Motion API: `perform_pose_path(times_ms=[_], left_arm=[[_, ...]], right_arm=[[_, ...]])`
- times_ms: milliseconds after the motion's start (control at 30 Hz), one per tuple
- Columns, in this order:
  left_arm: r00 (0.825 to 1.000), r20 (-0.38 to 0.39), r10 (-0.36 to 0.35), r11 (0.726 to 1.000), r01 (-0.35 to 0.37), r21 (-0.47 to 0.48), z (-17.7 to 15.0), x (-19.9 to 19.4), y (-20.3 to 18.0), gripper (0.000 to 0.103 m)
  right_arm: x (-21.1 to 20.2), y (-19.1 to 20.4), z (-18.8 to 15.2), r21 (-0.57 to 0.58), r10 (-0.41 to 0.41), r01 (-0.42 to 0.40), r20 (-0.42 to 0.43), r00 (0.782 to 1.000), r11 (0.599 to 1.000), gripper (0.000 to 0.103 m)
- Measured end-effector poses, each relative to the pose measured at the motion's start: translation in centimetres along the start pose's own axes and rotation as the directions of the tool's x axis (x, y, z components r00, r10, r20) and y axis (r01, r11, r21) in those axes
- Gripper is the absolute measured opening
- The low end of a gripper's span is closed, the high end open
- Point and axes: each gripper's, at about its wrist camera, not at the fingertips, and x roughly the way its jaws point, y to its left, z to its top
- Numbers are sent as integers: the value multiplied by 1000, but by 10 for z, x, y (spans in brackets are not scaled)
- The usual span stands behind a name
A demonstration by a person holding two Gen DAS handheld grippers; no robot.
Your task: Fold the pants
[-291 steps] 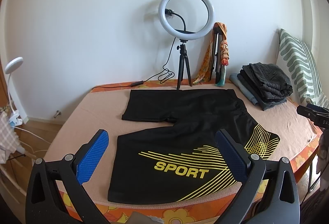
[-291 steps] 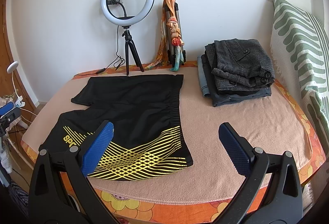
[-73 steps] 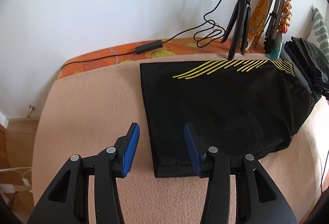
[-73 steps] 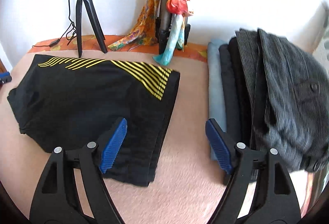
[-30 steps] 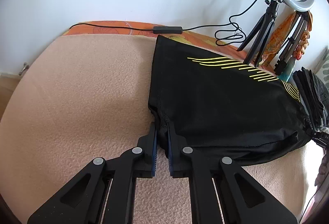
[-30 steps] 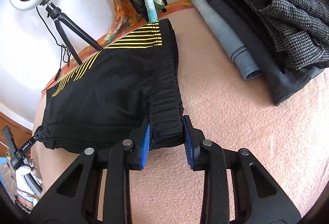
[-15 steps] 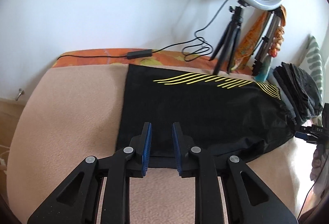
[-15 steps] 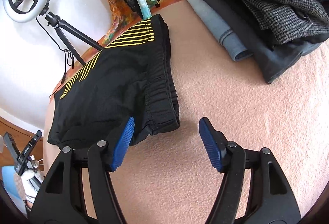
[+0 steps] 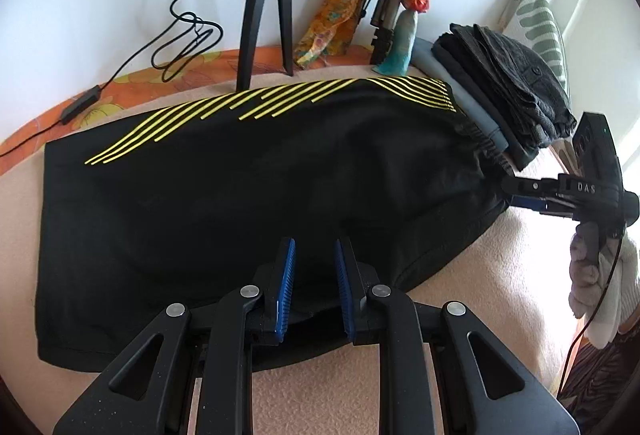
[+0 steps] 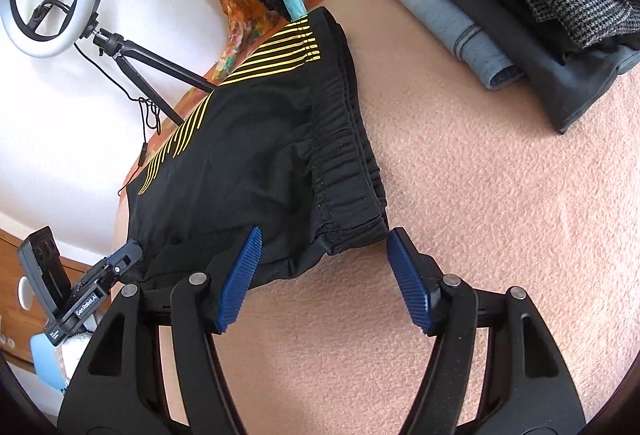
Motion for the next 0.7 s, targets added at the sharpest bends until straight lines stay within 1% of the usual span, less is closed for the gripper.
perform_pose_path(times_ms=[167,200,233,267,300,333,400,467,567,600,667,700], left_arm=[[998,-55,28,995,-23,101,-30,3,-7,19],[998,-52,41,992,-34,123,-35,3,-9,19],[998,-36,46,990,-41,137,-38,1,-10,19],[998,-27,50,989,-46,142,-40,1,-11,19],[998,-22,54,989,-50,141,-41,1,-10,19],[998,-17,58,989,-55,140,-40,1,-11,18],[997,-3,77,985,-76,158,-40,4,-13,19],[996,1,94,981,-93,171,-38,5,-16,19],[993,7,121,979,-121,167,-35,2,-20,20],[990,19,140,975,-142,173,-34,0,-23,25],[987,38,157,967,-162,198,-34,-6,-30,31],[987,42,154,964,-159,212,-34,-10,-34,33]], right_arm=[[1,-3,6,6,14,-14,4,1000,1000,68],[2,-3,7,1,11,-11,4,1000,1000,66],[2,-2,7,-6,4,-4,3,1000,1000,61],[3,-2,8,-15,-8,8,4,1000,1000,59],[3,-1,8,-22,-17,17,7,1000,1000,53],[4,-1,8,-26,-25,25,9,1000,999,44],[6,-4,9,-18,-20,20,0,1000,1000,34],[5,-8,9,-1,1,-1,-2,1000,1000,32],[3,-10,9,-8,-1,1,-5,1000,1000,32],[2,-10,8,-14,-4,4,-8,1000,1000,32],[1,-10,9,-17,1,-1,-21,1000,1000,35],[-1,-11,9,-6,10,-10,-25,1000,1000,41]])
